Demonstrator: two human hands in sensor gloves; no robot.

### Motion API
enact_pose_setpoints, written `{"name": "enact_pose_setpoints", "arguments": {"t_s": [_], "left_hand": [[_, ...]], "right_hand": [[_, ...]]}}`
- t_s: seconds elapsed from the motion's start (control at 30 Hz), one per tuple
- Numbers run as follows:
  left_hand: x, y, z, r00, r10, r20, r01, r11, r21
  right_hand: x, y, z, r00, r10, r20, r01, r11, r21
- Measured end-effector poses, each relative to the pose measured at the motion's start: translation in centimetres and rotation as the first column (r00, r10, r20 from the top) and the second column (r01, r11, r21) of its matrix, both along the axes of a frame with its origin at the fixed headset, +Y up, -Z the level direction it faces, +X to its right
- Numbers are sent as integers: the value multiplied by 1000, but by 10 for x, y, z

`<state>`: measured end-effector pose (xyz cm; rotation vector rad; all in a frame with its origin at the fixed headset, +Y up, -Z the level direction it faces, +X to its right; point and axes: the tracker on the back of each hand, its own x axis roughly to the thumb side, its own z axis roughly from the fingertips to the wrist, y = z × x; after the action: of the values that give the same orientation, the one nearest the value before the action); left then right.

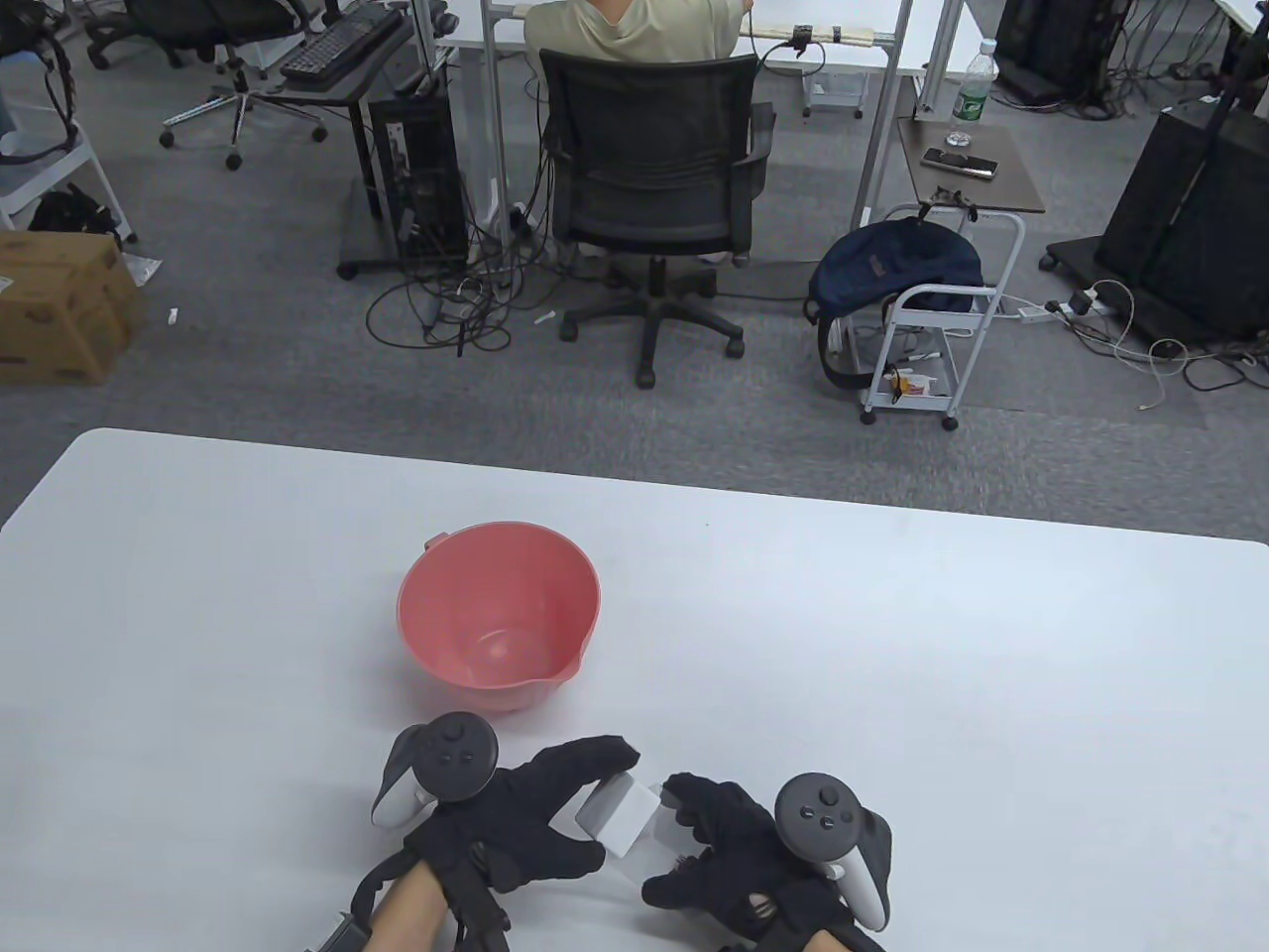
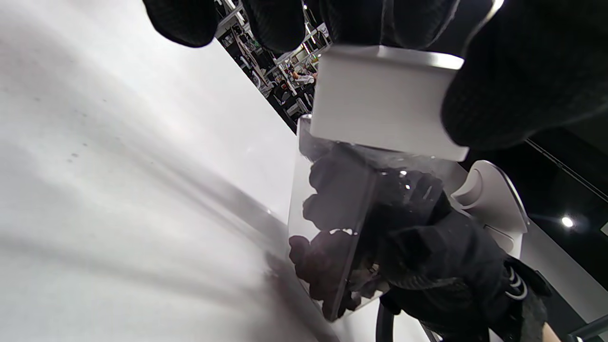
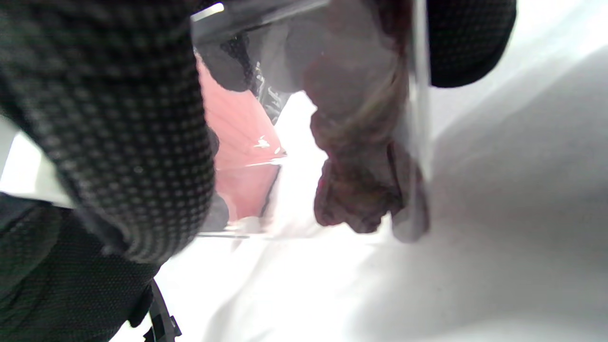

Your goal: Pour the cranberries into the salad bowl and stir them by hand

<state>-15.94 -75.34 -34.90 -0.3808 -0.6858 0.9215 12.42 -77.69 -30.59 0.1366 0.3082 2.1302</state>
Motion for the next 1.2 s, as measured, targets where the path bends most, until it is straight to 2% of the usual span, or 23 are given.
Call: {"name": "enact_pose_setpoints", "arguments": {"t_s": [0.6, 0.7, 0.8, 1.0, 1.07, 1.13, 1.2], "left_hand": [[4, 1, 2, 998, -6, -61, 9, 999, 53], [3, -1, 1, 992, 11, -128, -2, 997, 72], [4, -4, 1, 992, 5, -124, -2, 1000, 20], [7, -12, 4, 977, -69, -204, 74, 997, 15], [8, -14, 3, 979, -72, -189, 73, 997, -3], [7, -18, 2, 992, -56, -114, 44, 994, -102], [4, -18, 1, 997, 15, -82, -25, 993, -118]], "right_hand": [[0, -1, -1, 1000, 3, -11, -4, 1000, -8], [-2, 2, 1, 1000, 7, 12, -8, 1000, 26], [-2, 4, 2, 999, 39, 18, -40, 998, 51], [-3, 2, 2, 998, 62, 9, -62, 997, 52], [-3, 2, 2, 998, 55, 6, -55, 997, 46], [-3, 3, 2, 999, 32, 9, -32, 999, 40], [-3, 3, 1, 999, 32, 5, -32, 999, 39]]}}
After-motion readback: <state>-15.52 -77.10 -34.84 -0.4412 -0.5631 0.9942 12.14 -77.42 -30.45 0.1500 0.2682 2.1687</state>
